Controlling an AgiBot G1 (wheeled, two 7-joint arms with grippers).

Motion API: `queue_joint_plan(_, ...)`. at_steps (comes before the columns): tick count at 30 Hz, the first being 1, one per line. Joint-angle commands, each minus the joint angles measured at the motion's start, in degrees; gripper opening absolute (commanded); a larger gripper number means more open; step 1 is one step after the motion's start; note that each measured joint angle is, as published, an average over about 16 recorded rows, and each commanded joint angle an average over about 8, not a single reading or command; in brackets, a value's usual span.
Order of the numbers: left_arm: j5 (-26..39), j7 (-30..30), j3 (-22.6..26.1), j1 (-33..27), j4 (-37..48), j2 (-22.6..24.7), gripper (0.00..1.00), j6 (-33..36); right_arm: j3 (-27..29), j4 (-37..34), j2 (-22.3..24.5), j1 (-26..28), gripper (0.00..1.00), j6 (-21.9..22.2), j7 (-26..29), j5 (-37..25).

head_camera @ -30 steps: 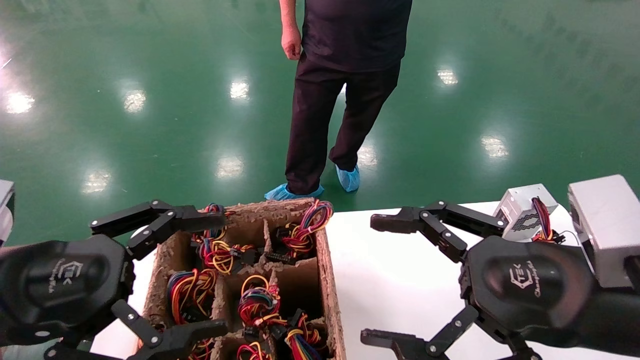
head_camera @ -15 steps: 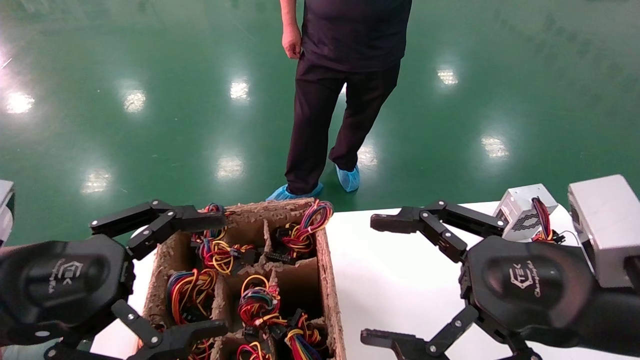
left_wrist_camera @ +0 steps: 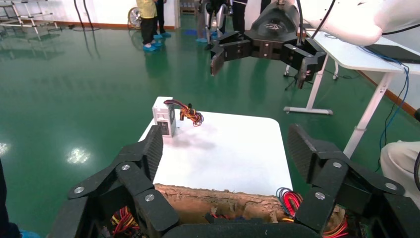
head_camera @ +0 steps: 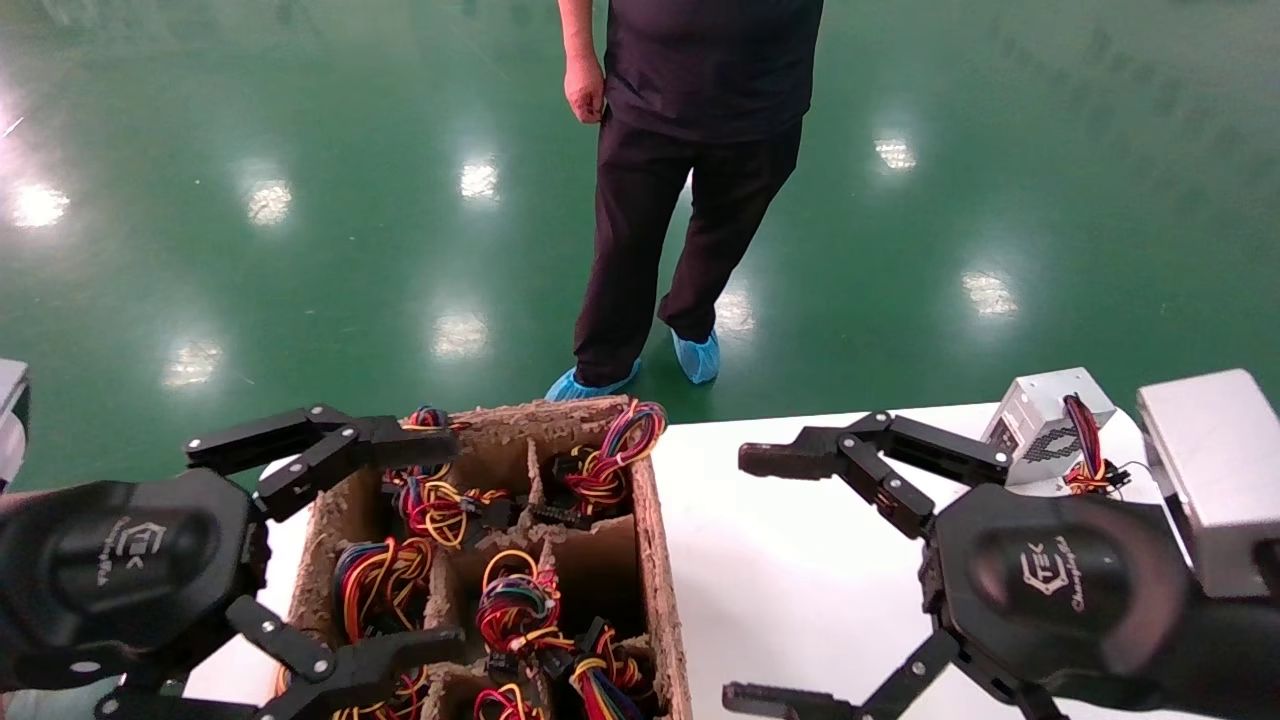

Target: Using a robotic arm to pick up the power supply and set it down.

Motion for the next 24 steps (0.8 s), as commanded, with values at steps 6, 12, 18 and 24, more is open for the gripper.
queue_joint_plan(6,0.0,0.0,0.0,0.0,0.0,0.0,0.0,0.0,-1.1,-0.8,-1.8,-0.3,1.0,5.9,1.5,-3.5)
queue_joint_plan(12,0.0,0.0,0.0,0.0,0.0,0.0,0.0,0.0,-3.8,-4.3,-7.0,0.5,1.0,13.6,4.4,-8.0)
queue_joint_plan(18,0.0,0.0,0.0,0.0,0.0,0.0,0.0,0.0,-6.7,-7.1,-11.4,2.4,0.89,18.3,6.5,-12.6)
queue_joint_plan(24,0.0,0.0,0.0,0.0,0.0,0.0,0.0,0.0,-8.8,-9.2,-14.1,3.7,0.15,21.1,8.5,-15.7)
